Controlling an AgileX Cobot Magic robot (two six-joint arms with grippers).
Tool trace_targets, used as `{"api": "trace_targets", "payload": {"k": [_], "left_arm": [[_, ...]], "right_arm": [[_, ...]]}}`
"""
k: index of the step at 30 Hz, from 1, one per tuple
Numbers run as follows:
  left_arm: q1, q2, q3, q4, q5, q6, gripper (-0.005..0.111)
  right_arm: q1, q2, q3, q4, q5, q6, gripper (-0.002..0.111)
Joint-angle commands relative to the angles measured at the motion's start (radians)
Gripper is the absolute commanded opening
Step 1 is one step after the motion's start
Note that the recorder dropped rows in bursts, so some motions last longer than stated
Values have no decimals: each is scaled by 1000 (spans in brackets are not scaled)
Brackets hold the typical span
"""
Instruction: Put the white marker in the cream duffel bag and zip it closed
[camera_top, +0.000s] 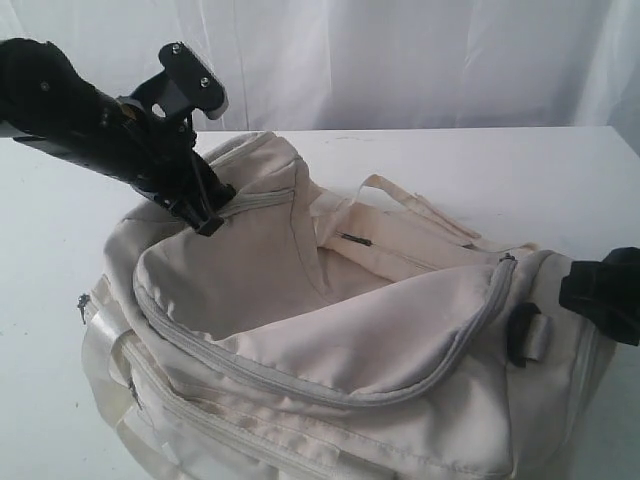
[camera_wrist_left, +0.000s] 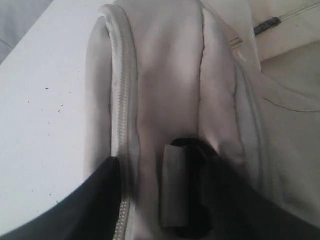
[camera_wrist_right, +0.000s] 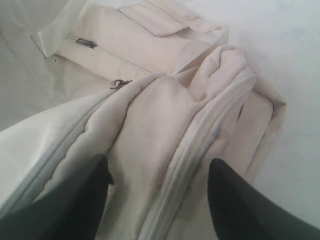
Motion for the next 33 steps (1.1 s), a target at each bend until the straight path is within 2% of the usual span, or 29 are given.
{"api": "trace_targets", "payload": {"k": [1,5,9,11,14,16,20,22,33], "left_arm": [[5,29,3,-11,-5,-8,41],[5,31,3,-11,-5,-8,22],[5,31,3,-11,23,-8,0],[6,31,3,-9,41,-8,0],[12,31,3,-9,61,-8,0],[21,31,3,-9,73,-8,0],[25,31,3,-9,77,-11,0],[25,31,3,-11,77,-11,0],[25,31,3,-13,77,-11,0]], "right_arm": [[-3,-5,4,120,31,-128,56],[-3,-2,4,126,34,-143,54],[-3,23,4,122,40,-141,43],[-3,43,4,108,40,-141,39],[-3,59,4,73,43,-141,41],[-3,59,4,60,43,-141,46],[-3,59,4,56,51,-141,64],[-3,59,4,56,65,-141,68],[-3,90,4,-12,20,-113,68]]}}
